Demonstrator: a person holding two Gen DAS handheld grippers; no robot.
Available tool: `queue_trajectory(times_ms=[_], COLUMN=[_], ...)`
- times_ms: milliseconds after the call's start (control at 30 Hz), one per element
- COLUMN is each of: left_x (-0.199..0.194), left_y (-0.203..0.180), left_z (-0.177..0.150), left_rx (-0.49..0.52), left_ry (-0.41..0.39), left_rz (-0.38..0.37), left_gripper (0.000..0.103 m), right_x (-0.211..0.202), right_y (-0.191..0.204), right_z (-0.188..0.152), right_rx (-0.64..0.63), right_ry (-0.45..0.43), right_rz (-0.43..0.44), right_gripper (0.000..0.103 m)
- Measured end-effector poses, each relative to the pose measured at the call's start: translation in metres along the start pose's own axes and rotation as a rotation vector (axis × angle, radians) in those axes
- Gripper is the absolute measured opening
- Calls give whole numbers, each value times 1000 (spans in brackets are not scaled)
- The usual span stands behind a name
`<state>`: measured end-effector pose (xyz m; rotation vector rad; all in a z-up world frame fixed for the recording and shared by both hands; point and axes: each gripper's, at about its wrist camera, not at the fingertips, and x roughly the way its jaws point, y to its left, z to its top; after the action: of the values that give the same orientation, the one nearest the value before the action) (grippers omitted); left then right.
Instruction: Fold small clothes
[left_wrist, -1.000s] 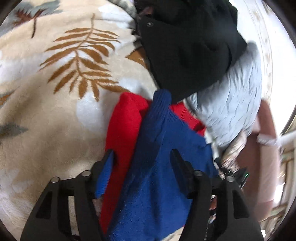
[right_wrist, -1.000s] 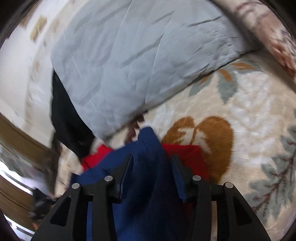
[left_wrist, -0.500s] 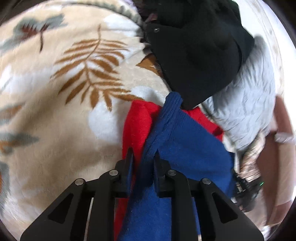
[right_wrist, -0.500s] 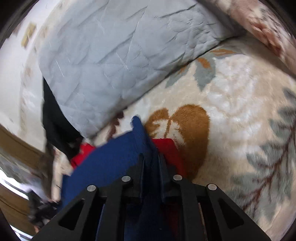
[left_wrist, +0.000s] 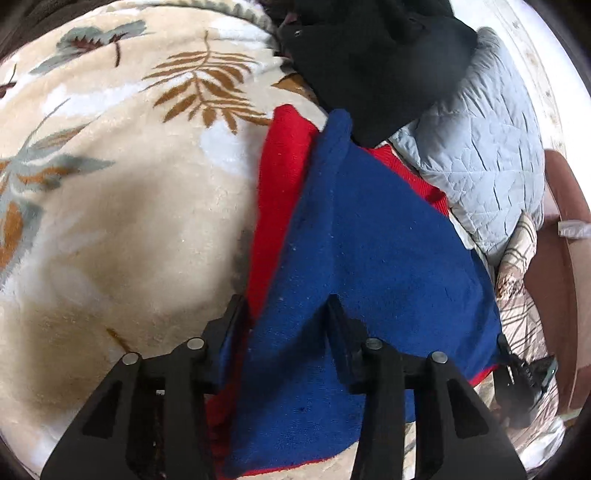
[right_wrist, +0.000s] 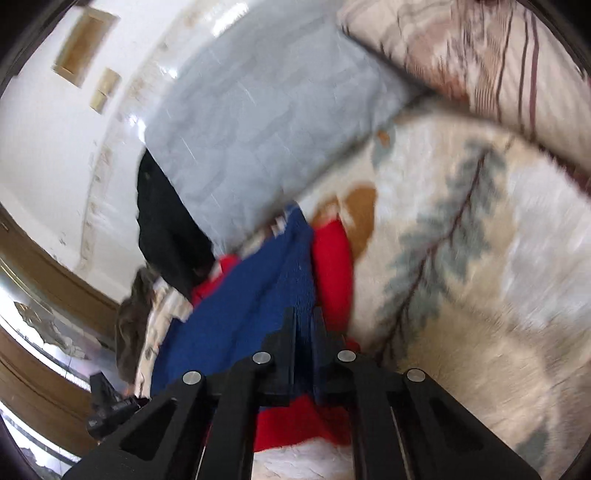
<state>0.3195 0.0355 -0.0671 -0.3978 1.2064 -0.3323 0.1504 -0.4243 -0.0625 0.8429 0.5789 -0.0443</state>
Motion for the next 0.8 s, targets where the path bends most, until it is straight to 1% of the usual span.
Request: queue_trajectory(times_ms=[33,100,133,167,200,267,300,333,367,400,433,467,500,533,567,600,633,667,700,733,767,800], left_x=[1,-2,-5,-10,-17,-30,-38,-44,-46,-46,-45,-44,-42,-39,-37,-37,-39,-42,-46,-50,-53,-54], left_y=[1,5,7,9,10,13,13,15,17,19,20,20,20,19,16,14,13,13,11,8,2,-5], left_z=[2,1,0,-4,-9,-23,-33,-41,-46,-52,-57,-59,-61,-61,-59,-58,-55,-54,-51,-47,-42,-39], left_rx=[-10,-52,-72,-81,-85,-93,-103,-117,-129,-144,-151,-150,-138,-120,-100,-89,-92,-95,-94,-86,-65,-32], left_ry=[6,15,18,15,10,-8,-23,-39,-52,-65,-70,-72,-73,-74,-76,-78,-86,-96,-117,-138,-157,-175], left_rz=[3,-1,-5,-8,-17,-47,-77,-112,-131,-142,-146,-143,-126,-99,-71,-57,-57,-63,-78,-95,-106,-102], left_gripper=[39,39,39,39,39,39,40,44,48,48,48,48,48,48,47,47,47,47,47,47,51,53], right_x=[1,17,20,16,8,-8,-11,-15,-15,-10,-4,-4,-8,-15,-17,-13,-6,1,0,-4,-8,-9], right_y=[0,-11,-17,-20,-22,-23,-22,-21,-20,-19,-16,-10,-4,0,-1,-5,-12,-16,-14,-9,-2,3], right_z=[2,-2,-6,-9,-11,-15,-18,-22,-29,-33,-37,-39,-39,-38,-35,-35,-37,-40,-38,-33,-25,-16], right_rx=[-17,13,41,75,123,173,177,173,161,148,119,81,57,39,31,38,54,63,56,49,42,37], right_ry=[3,80,106,101,77,40,37,36,50,77,117,117,82,45,40,64,110,156,144,109,53,14], right_rz=[-28,-92,-108,-99,-66,-28,-31,-42,-58,-63,-65,-60,-54,-49,-68,-90,-130,-149,-156,-159,-148,-121], right_gripper=[6,6,6,8,12,17,29,41,42,36,7,8,8,8,8,8,8,10,16,18,19,21])
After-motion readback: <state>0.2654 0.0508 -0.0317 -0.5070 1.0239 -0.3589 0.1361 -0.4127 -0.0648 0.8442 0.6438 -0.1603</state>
